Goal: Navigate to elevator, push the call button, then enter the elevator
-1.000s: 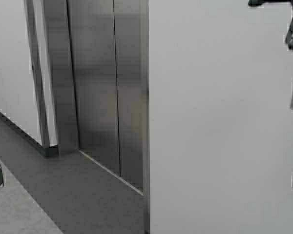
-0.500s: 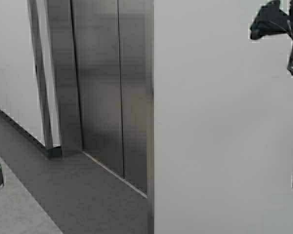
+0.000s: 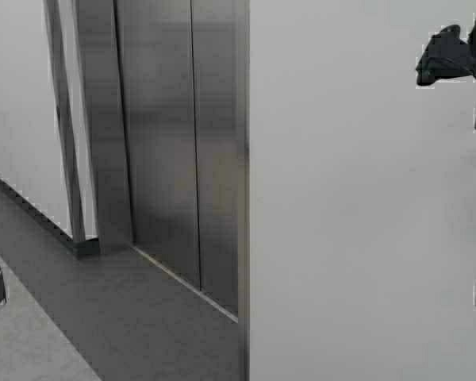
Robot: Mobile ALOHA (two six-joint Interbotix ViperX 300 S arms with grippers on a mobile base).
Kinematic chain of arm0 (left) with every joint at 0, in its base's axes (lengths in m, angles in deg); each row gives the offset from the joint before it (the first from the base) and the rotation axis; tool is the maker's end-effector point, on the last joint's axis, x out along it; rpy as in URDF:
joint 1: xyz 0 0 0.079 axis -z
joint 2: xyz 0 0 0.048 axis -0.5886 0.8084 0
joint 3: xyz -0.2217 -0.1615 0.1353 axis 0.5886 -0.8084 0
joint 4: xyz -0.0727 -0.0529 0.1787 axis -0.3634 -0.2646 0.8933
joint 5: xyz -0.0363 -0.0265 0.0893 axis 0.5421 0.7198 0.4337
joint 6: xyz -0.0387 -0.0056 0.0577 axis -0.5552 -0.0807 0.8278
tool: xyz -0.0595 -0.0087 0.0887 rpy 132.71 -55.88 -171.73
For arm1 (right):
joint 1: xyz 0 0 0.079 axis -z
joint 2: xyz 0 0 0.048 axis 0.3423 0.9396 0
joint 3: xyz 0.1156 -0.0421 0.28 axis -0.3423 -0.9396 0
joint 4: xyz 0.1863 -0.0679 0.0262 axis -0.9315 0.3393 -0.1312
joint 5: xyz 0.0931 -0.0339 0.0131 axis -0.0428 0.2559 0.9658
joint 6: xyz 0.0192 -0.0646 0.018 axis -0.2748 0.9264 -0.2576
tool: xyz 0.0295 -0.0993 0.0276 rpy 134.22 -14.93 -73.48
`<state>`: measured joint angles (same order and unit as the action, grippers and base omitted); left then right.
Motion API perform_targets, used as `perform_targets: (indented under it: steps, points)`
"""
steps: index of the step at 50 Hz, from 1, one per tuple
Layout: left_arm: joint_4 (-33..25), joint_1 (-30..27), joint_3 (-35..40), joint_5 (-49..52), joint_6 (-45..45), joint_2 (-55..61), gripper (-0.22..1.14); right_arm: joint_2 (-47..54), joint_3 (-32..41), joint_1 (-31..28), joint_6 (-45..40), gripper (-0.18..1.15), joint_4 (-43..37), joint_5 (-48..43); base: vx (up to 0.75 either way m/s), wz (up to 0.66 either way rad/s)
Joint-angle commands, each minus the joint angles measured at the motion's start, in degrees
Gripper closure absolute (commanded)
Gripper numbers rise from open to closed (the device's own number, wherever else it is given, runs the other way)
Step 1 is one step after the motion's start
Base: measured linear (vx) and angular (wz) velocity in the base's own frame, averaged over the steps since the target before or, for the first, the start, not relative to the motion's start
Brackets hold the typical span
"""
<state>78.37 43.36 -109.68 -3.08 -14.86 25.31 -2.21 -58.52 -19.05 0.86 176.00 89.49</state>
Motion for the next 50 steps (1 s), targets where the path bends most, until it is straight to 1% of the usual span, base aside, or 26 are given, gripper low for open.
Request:
perform_targets:
  steps: [1,7,17,26,39,50]
  points:
    - [-0.1,0.1,1.2,0.1,0.3,0.8,0.89,0.5,2.3,1.3,-0.3,0.91,1.7,-0.2,0.00,0.00]
    - [-0.1,0.1,1.3,0.2,0.5,1.1,0.89,2.5,3.4,1.6,-0.3,0.91,3.3,0.0,0.00,0.00]
    - [-0.1,0.1,1.1,0.2,0.8,1.2,0.89,4.7,5.3,2.0,-0.3,0.91,3.8,0.0,0.00,0.00]
    - [-0.1,0.1,1.1,0.2,0.9,1.2,0.89,4.8,5.2,2.7,-0.1,0.91,3.9,0.3,0.00,0.00]
    - [-0.1,0.1,1.0,0.3,1.0,1.2,0.89,5.0,6.0,6.1,-0.1,0.91,5.4,0.2,0.00,0.00]
    - [-0.1,0.1,1.0,0.3,1.1,1.3,0.89,6.8,8.1,7.1,-0.1,0.91,6.4,0.2,0.00,0.00]
